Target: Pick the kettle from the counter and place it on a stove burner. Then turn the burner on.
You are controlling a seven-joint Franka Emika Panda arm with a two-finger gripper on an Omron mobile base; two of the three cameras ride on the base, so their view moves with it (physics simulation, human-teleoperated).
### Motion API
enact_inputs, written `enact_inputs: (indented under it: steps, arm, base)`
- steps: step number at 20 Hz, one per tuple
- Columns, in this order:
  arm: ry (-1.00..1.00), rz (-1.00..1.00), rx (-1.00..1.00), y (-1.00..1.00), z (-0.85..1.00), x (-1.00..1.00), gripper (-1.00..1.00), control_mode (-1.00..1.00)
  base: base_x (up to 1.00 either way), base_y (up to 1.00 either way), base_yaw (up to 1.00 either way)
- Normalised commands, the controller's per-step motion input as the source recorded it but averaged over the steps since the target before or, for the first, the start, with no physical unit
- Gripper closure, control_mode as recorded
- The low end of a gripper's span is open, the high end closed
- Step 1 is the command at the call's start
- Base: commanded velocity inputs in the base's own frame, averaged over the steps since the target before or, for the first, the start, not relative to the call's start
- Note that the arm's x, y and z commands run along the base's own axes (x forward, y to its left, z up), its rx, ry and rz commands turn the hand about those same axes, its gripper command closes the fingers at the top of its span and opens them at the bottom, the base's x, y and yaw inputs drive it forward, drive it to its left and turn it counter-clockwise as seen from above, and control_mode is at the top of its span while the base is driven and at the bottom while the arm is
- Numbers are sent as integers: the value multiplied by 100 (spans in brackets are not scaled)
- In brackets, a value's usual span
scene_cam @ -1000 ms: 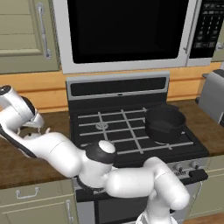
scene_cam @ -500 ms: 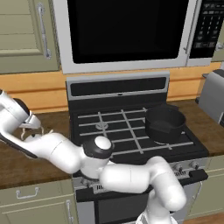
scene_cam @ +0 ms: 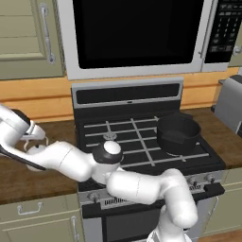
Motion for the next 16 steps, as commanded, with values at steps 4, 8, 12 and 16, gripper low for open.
enact_inputs:
  steps: [4, 8, 12, 16]
  arm:
    - [-32, 0, -8, -22, -4, -5, 100, -100]
    - [-50, -1, -9, -76, 0, -52, 100, -100]
    - [-45, -11, -8, -99, 1, -63, 100, -100]
    - [-41, -16, -6, -100, 3, -54, 100, -100]
  base:
    - [0, 0, 0]
    - [0, 0, 0]
    - [0, 0, 0]
    - [0, 0, 0]
